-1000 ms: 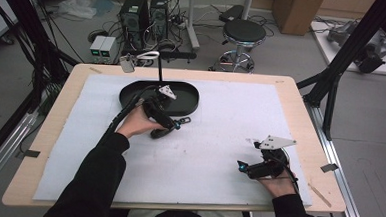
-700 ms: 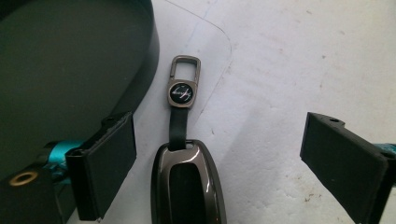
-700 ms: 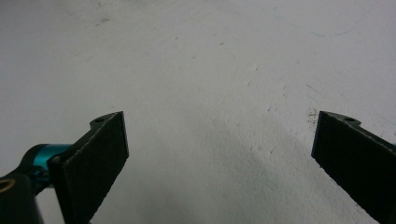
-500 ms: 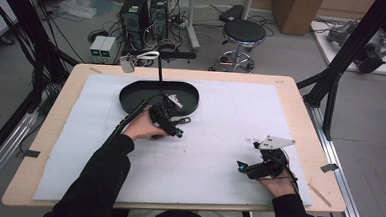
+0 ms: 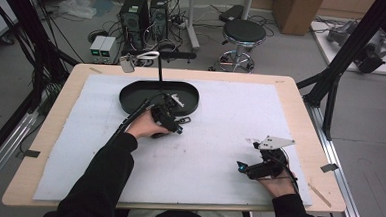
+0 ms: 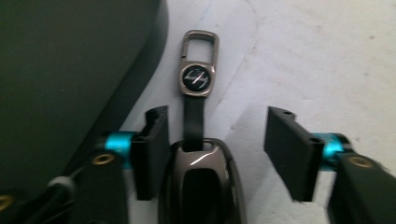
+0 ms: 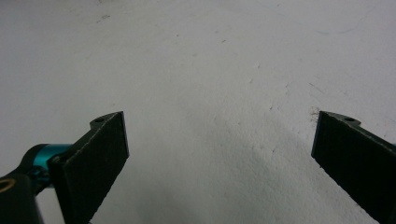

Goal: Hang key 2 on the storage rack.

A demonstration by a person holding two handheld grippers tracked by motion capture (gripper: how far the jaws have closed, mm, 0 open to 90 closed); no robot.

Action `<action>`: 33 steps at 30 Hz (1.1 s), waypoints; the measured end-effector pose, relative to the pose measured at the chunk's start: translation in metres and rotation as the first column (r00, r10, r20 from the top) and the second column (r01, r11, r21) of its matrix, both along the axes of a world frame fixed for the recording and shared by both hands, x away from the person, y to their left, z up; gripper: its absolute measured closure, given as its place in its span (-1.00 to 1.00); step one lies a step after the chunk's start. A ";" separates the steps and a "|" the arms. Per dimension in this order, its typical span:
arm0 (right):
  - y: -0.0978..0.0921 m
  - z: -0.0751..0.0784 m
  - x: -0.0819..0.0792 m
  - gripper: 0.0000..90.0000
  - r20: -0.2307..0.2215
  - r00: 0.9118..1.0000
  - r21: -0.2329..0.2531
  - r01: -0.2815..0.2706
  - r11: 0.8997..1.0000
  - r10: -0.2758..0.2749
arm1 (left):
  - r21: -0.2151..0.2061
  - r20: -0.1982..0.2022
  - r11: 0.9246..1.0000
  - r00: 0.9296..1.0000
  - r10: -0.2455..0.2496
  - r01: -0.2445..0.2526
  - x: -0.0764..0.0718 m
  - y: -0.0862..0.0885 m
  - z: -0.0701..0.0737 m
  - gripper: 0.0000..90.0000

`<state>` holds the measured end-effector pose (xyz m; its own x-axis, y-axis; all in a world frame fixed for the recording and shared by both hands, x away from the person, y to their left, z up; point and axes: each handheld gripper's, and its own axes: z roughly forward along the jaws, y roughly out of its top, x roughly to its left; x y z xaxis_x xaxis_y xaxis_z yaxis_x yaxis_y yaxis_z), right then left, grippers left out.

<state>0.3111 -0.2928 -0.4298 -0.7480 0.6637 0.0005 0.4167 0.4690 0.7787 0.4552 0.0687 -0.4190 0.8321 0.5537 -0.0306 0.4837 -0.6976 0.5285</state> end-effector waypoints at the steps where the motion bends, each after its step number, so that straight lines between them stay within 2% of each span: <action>1: 0.000 0.000 0.000 -0.93 0.000 1.000 0.000 -0.001 1.000 0.001 | 0.006 0.007 1.000 1.000 0.010 -0.010 0.001 0.000 0.000 0.13; 3: 0.000 0.000 0.000 -0.93 -0.004 1.000 0.001 0.000 1.000 0.000 | 0.009 0.013 1.000 1.000 0.024 -0.024 0.002 0.000 -0.002 0.28; 5: 0.000 0.000 0.000 -0.93 -0.003 1.000 -0.002 0.000 1.000 0.000 | 0.015 0.007 0.999 1.000 0.029 -0.029 0.003 -0.001 -0.003 0.32; 7: 0.001 -0.001 0.001 -0.93 -0.002 1.000 -0.005 -0.005 1.000 0.005 | 0.005 0.029 0.999 0.999 0.033 -0.033 0.002 -0.004 -0.003 0.39; 8: 0.001 -0.001 0.001 -0.93 -0.003 1.000 -0.004 -0.004 1.000 0.004 | -0.015 0.034 0.999 0.999 0.041 -0.040 0.002 -0.004 -0.003 0.65; 9: 0.001 -0.001 0.001 -0.93 -0.002 1.000 -0.005 -0.004 1.000 0.004 | -0.002 0.040 0.999 0.998 0.045 -0.045 0.002 -0.006 -0.004 0.79; 15: 0.000 -0.001 0.000 -0.93 -0.005 1.000 -0.006 -0.002 1.000 0.002 | -0.013 0.033 0.999 0.999 0.031 -0.030 0.002 -0.005 -0.003 0.86; 22: 0.000 -0.001 0.000 -0.93 -0.003 1.000 -0.007 -0.001 1.000 0.001 | 0.011 0.043 1.000 0.999 0.000 -0.001 -0.001 -0.006 -0.001 0.87; 27: 0.000 -0.001 0.000 -0.93 -0.001 1.000 -0.011 -0.002 1.000 0.002 | 0.027 0.052 0.999 0.998 -0.022 0.020 -0.007 -0.006 0.008 0.87; 30: 0.000 0.000 0.000 -0.93 0.001 1.000 -0.014 -0.001 1.000 0.001 | 0.005 0.051 1.000 0.998 -0.030 0.029 -0.010 0.000 0.018 0.88; 33: 0.000 -0.001 0.000 -0.93 0.002 1.000 -0.015 -0.002 1.000 0.003 | -0.036 0.043 0.998 0.998 -0.048 0.049 -0.011 0.009 0.027 0.88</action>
